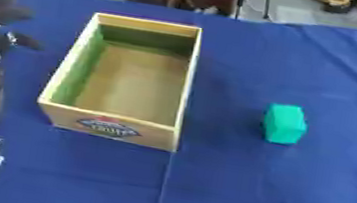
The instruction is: Pick up objects on the table and place them in the box.
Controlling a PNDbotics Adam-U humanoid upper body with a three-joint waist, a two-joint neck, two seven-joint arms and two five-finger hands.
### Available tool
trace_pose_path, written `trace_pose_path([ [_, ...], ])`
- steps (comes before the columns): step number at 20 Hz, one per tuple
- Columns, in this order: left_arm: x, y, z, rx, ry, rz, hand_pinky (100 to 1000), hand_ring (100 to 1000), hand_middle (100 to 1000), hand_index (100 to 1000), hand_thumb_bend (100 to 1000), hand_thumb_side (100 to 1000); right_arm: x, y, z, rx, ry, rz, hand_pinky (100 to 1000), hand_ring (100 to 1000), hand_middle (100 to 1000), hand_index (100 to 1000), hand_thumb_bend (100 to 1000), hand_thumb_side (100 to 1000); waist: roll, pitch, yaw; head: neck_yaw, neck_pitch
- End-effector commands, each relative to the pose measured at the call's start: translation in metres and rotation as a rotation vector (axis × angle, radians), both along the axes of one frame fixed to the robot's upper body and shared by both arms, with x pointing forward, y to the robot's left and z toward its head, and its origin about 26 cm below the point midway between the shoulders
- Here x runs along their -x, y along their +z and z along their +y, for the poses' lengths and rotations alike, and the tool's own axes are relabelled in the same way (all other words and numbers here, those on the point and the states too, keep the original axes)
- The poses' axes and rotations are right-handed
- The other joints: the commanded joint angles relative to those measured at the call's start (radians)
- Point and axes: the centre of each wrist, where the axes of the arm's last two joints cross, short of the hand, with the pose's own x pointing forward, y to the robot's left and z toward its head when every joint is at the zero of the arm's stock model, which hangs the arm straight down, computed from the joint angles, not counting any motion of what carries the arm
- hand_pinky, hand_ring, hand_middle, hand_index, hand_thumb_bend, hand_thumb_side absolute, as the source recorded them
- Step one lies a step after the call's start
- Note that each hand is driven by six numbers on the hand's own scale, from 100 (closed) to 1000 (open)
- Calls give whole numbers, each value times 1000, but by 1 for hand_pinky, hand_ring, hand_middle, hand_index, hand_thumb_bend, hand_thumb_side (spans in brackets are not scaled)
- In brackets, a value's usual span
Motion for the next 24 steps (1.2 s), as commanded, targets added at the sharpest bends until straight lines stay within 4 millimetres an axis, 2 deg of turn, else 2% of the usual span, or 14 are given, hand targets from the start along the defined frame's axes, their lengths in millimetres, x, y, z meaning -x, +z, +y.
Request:
trace_pose_path([
  [1,2,6,2,-5,5,-26,491,728,874,735,100,967,4,7,-2,11,-12,-31,945,872,686,832,100,905,-2,-15,1,3,0],
  [10,3,6,2,-3,8,-25,492,728,875,735,100,967,4,7,-2,19,-18,-35,946,873,688,832,100,901,3,-12,3,5,-4],
  [14,3,5,2,-3,9,-23,492,728,875,735,100,966,4,16,-2,75,-34,-50,932,876,703,837,100,928,4,-14,1,5,-3],
  [20,3,3,3,-10,4,-11,492,728,875,735,100,966,9,66,9,374,-143,-110,897,876,729,847,100,945,0,-29,-1,-3,8],
  [24,4,2,2,-13,0,-6,492,728,874,734,100,966,6,83,19,561,-225,-56,883,874,737,849,100,938,-3,-36,0,-9,16],
])
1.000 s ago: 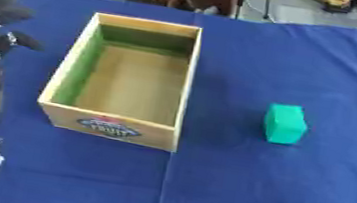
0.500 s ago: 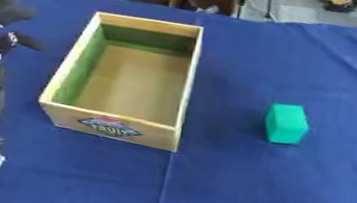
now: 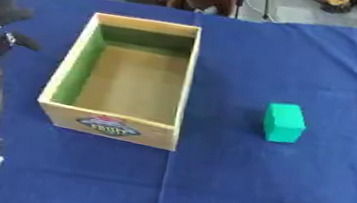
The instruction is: Pick up objects on the table and place them in the box.
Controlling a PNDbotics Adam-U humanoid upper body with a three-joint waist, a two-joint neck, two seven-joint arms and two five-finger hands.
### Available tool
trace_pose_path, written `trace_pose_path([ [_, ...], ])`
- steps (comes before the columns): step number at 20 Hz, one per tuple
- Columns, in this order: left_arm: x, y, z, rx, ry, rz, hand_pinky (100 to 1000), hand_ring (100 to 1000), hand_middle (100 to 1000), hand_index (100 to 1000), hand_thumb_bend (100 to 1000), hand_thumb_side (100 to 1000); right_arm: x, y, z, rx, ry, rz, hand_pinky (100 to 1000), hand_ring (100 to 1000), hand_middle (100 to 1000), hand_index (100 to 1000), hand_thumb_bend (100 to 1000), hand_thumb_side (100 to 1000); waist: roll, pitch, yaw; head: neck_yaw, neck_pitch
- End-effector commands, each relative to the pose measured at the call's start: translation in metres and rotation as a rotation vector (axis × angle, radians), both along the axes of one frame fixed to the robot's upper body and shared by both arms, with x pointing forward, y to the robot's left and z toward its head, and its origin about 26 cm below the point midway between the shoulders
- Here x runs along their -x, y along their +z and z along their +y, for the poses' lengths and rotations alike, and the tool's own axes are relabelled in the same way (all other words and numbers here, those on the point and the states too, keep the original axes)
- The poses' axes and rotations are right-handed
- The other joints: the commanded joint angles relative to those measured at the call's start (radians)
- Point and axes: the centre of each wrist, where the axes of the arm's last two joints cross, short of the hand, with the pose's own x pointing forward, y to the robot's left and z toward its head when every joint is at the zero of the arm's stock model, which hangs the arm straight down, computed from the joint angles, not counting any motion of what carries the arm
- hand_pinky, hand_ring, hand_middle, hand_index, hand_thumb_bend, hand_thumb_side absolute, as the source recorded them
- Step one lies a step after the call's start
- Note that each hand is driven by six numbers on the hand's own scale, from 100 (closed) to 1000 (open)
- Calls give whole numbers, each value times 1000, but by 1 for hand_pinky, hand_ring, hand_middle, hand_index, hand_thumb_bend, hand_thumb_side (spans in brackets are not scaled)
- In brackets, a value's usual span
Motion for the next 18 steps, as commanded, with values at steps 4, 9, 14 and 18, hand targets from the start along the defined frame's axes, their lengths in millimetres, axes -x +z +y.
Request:
trace_pose_path([
  [4,3,5,1,-12,-5,-17,493,728,873,735,100,965,-11,19,6,247,-113,67,871,878,755,851,100,951,-4,-30,1,-6,8],
  [9,3,4,2,-14,-2,-11,492,729,874,734,100,967,-21,31,7,446,-179,105,864,880,770,858,100,987,-7,-34,1,-9,8],
  [14,3,4,2,-18,-4,-9,492,729,875,734,100,967,-30,33,2,620,-238,179,860,891,799,874,173,1000,-9,-35,-2,-10,6],
  [18,3,3,2,-19,-5,-7,492,730,875,734,100,967,-35,31,-2,695,-242,235,867,905,813,884,336,1000,-10,-34,-1,-9,4],
])
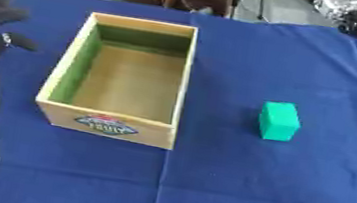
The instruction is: Pick up objects on the table and place them in the box.
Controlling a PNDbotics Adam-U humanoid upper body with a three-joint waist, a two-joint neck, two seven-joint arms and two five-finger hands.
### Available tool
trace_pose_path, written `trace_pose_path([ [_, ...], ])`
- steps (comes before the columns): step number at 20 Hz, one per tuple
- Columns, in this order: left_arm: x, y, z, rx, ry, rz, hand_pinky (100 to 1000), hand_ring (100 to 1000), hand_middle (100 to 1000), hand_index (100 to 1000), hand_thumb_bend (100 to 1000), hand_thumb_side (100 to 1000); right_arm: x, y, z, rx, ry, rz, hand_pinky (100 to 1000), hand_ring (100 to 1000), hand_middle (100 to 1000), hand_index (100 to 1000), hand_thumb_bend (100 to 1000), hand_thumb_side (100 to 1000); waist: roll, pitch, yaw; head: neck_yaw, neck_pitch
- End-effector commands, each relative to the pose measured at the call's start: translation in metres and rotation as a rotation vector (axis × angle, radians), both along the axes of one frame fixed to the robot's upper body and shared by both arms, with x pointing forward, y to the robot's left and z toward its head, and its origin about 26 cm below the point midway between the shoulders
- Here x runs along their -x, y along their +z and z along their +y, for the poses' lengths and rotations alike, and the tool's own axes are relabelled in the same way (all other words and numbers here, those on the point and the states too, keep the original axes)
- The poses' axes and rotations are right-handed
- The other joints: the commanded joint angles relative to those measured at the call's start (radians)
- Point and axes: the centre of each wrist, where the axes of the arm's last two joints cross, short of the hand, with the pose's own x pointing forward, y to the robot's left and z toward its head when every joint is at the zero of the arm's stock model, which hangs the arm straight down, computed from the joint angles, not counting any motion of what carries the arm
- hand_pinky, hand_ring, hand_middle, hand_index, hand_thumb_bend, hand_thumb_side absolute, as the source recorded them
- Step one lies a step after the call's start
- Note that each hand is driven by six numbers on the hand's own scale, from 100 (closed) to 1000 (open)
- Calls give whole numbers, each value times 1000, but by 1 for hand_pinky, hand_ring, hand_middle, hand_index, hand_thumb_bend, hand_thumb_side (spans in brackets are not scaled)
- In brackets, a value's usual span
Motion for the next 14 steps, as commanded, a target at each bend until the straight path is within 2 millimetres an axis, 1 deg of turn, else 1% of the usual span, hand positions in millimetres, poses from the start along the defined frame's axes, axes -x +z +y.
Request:
trace_pose_path([
  [1,3,6,2,-15,-3,-21,492,730,876,734,100,967,0,9,-7,70,-24,15,867,907,816,886,374,1000,-3,-24,0,-1,-2],
  [2,3,6,2,-15,-3,-21,492,730,876,734,100,967,-1,8,-7,88,-23,33,868,910,816,887,400,1000,-3,-24,0,-1,-3],
  [3,3,6,2,-15,-4,-20,492,730,876,734,100,968,-2,8,-7,103,-23,48,869,910,816,888,407,1000,-3,-23,0,-2,-4],
  [4,3,6,2,-15,-4,-20,492,730,876,734,100,968,-3,7,-7,116,-24,61,872,914,817,894,451,981,-3,-23,0,-3,-6],
  [6,3,6,2,-15,-6,-18,492,731,877,734,100,969,-6,6,-7,146,-26,100,884,929,818,898,507,902,-4,-21,0,-4,-8],
  [8,3,6,1,-16,-7,-19,491,731,877,734,100,969,-9,4,-7,176,-31,145,889,938,820,903,525,855,-4,-20,0,-5,-10],
  [9,3,6,1,-15,-8,-19,491,731,877,733,100,969,-11,2,-7,192,-32,172,895,948,827,909,544,814,-4,-19,0,-5,-11],
  [10,3,6,1,-15,-8,-18,491,731,877,733,100,969,-13,1,-7,207,-32,199,901,955,832,917,551,771,-4,-18,1,-6,-12],
  [12,3,6,1,-15,-8,-18,491,731,877,733,100,969,-16,-1,-8,235,-33,244,910,965,835,925,557,716,-4,-18,2,-5,-13],
  [13,3,6,1,-15,-8,-18,491,731,877,733,100,969,-17,-1,-8,248,-32,263,910,965,835,926,558,710,-4,-18,2,-5,-13],
  [14,3,6,1,-15,-8,-18,491,731,877,733,100,968,-18,-1,-8,261,-33,283,914,970,841,937,566,658,-4,-17,2,-6,-14],
])
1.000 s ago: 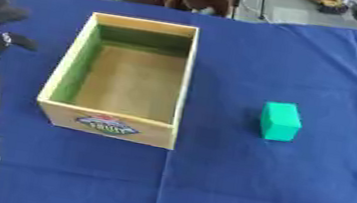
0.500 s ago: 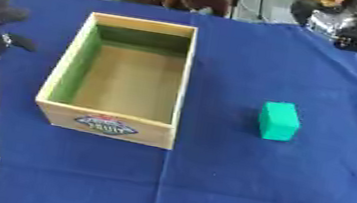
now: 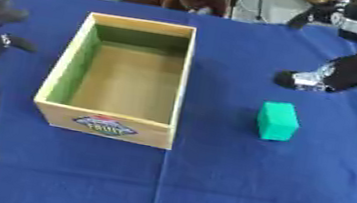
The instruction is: Pick up objects on the table and place them in the box.
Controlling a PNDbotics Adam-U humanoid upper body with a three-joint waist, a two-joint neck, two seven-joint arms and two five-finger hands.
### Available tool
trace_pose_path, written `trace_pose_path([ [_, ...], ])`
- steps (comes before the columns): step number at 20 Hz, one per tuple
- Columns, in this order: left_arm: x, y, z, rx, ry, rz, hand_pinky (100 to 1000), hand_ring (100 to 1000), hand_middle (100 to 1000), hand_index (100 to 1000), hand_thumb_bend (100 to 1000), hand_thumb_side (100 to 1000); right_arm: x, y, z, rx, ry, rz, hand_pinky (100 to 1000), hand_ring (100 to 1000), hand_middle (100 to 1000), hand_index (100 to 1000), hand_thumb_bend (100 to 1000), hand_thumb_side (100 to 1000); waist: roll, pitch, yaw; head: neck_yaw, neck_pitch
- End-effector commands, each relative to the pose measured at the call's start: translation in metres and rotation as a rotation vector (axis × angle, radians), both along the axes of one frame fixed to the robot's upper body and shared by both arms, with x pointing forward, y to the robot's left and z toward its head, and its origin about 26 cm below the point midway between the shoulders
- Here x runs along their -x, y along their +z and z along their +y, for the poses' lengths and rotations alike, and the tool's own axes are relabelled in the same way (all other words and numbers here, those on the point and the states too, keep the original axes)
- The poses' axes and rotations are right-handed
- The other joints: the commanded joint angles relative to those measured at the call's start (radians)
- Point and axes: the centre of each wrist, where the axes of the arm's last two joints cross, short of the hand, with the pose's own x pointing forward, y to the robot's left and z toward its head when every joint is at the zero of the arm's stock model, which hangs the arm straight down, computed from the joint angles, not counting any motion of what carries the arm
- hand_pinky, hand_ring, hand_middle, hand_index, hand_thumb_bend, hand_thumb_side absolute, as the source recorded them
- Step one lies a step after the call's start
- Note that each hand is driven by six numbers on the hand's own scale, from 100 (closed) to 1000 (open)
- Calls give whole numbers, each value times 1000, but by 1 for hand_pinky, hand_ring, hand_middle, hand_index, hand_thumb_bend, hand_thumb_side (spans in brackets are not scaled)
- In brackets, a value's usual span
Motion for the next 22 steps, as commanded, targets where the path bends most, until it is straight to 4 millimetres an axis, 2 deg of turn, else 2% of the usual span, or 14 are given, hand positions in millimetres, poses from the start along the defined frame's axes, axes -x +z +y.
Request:
trace_pose_path([
  [1,3,6,1,-14,-5,-21,491,731,877,733,100,969,0,11,-4,50,-11,30,916,972,849,944,559,638,-3,-18,1,-2,-12],
  [8,3,6,1,-15,-9,-20,490,732,878,733,100,969,-17,-4,-4,125,-23,110,919,977,893,975,476,536,-2,-15,2,-4,-15],
  [13,2,6,0,-16,-13,-22,490,732,878,733,100,969,-28,-15,-4,155,-42,139,916,977,893,980,460,484,-1,-11,4,-7,-15],
  [22,2,7,-1,-16,-19,-25,490,734,880,733,100,968,-44,-34,-4,191,-69,194,913,976,894,984,452,482,1,-4,9,-12,-17],
])
